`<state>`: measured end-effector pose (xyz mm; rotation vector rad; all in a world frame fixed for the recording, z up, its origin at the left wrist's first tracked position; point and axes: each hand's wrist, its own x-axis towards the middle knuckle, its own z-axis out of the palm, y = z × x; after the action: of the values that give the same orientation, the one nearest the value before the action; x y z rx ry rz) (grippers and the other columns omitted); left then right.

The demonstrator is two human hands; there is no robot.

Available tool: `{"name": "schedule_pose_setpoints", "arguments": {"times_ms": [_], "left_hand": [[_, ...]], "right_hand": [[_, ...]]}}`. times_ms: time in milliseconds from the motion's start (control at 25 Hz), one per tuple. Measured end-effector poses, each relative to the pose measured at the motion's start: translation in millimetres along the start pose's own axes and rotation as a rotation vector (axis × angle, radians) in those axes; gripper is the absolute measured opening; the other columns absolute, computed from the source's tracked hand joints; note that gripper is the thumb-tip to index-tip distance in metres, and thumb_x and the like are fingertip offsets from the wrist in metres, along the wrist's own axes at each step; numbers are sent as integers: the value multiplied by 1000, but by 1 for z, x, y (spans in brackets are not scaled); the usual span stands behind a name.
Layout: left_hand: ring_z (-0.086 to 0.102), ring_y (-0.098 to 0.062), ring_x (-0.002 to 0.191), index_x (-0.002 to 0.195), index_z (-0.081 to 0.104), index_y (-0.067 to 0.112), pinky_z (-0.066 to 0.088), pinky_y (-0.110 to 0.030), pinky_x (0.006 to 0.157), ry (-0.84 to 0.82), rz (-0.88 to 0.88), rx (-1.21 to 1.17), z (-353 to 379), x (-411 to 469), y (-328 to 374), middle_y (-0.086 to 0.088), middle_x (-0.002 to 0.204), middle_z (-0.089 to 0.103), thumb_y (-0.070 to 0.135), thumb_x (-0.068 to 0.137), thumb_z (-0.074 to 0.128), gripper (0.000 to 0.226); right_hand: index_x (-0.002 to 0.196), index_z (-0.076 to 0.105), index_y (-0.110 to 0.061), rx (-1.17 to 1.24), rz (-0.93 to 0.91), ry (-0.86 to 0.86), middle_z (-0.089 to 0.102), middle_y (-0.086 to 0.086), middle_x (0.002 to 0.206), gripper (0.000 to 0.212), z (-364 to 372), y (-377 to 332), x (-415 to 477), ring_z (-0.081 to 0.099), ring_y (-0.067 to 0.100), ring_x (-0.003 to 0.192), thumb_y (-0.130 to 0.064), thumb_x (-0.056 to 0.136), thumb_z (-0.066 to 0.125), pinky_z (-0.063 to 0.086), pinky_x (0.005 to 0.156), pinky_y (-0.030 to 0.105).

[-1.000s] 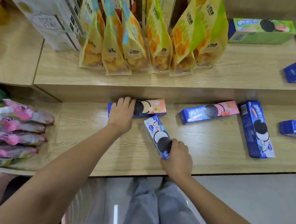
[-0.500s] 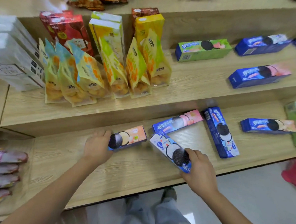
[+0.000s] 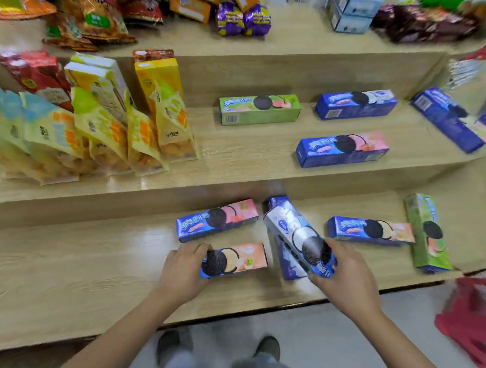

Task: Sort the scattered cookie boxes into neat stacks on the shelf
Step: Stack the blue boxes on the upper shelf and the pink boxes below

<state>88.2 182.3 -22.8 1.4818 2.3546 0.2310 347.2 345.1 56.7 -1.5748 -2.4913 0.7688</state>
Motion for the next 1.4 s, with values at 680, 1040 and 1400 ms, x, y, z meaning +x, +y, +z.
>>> {"name": "schedule_pose_setpoints", "arguments": {"times_ms": [680, 1040, 1400], "left_hand": [[60, -26, 91, 104, 59, 22, 46, -37, 74, -92, -7, 21, 47, 28, 41, 2, 101, 63, 17, 52, 76, 55], [49, -20, 119, 127, 47, 20, 35, -33, 100, -146, 19, -65, 22, 32, 56, 2, 128, 53, 43, 69, 68, 66], [46, -18, 113, 119, 51, 14, 35, -25, 95, 503, 255, -296, -145, 139, 117, -9, 120, 55, 28, 74, 67, 50]], "right_hand": [[115, 47, -35, -55, -94, -68, 59, -6, 105, 68, -21, 21, 78, 55, 21, 99, -36, 57, 81, 48, 67, 35], [124, 47, -32, -74, -332, -124, 59, -6, 114, 71, -48, -34, 130, 52, 22, 104, -34, 60, 79, 48, 79, 37], [124, 49, -26, -172, -513, -86, 59, 1, 112, 72, -129, -35, 192, 53, 27, 104, -23, 59, 80, 45, 78, 37]]}}
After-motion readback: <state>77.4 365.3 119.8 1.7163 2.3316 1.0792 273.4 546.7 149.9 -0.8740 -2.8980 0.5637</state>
